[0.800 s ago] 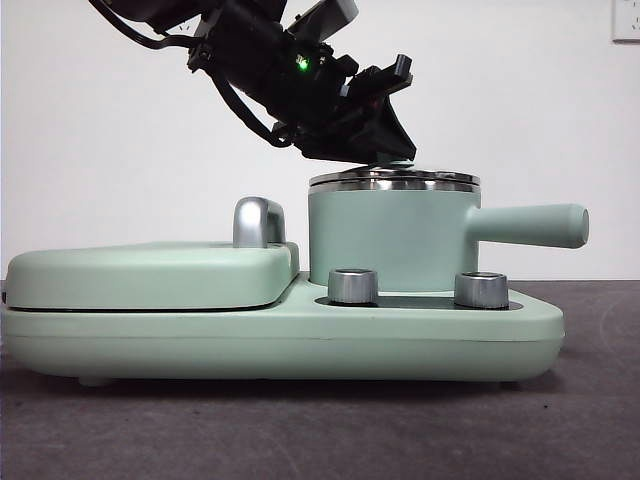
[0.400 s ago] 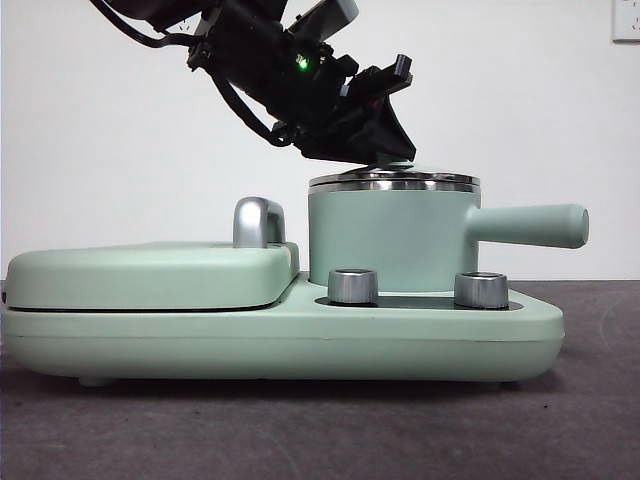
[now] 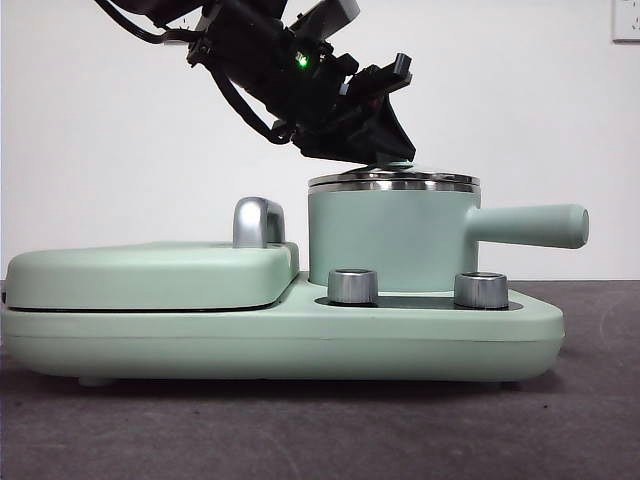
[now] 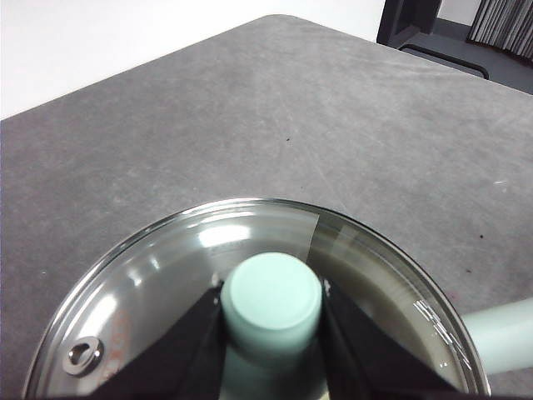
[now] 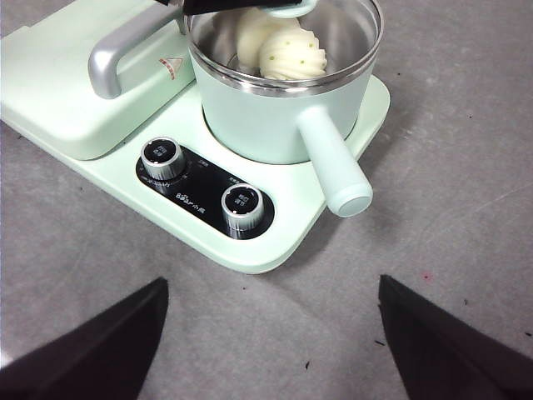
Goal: Put the buns in a small steamer
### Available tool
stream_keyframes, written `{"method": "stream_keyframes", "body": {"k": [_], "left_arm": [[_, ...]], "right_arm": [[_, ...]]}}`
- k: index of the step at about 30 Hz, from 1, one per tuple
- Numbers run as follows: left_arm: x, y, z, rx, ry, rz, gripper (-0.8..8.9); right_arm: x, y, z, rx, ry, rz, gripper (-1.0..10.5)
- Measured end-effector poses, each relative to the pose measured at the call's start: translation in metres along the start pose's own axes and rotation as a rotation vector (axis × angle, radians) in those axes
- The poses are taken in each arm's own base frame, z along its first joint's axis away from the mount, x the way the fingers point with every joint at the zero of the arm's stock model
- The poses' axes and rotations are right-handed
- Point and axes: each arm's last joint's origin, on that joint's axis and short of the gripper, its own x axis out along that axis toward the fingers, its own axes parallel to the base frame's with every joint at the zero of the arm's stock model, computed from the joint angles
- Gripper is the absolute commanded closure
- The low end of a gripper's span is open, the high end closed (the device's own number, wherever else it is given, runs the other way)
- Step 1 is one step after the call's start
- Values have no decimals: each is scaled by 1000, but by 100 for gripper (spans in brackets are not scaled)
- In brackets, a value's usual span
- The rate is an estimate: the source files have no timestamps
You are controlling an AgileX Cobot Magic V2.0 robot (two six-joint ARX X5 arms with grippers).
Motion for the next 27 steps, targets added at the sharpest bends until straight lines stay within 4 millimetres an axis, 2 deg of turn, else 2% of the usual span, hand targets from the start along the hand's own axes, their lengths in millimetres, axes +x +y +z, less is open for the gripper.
{"method": "stream_keyframes", "body": {"k": [4,9,16,18,21,25,27], "left_arm": [[0,0,0,1,0,0,751],[0,0,0,0,-2,0,560],[-1,-2,1,3,-5,-12,527],[-7,-3,4,-9,7,-7,527],[-26,-6,18,-39,-6,-5,528],[-74,-8,48,-94,-43,14,528],[-96,-7,55,-129,-31,30,527]], "right_arm": [[0,0,0,0,0,0,550],[0,0,0,0,0,0,550],[0,0,-2,1,17,0,550],[0,0,-2,1,20,0,550],[0,0,-2,1,21,0,550],[0,0,-2,1,19,0,550],[0,0,-1,0,9,0,550]]}}
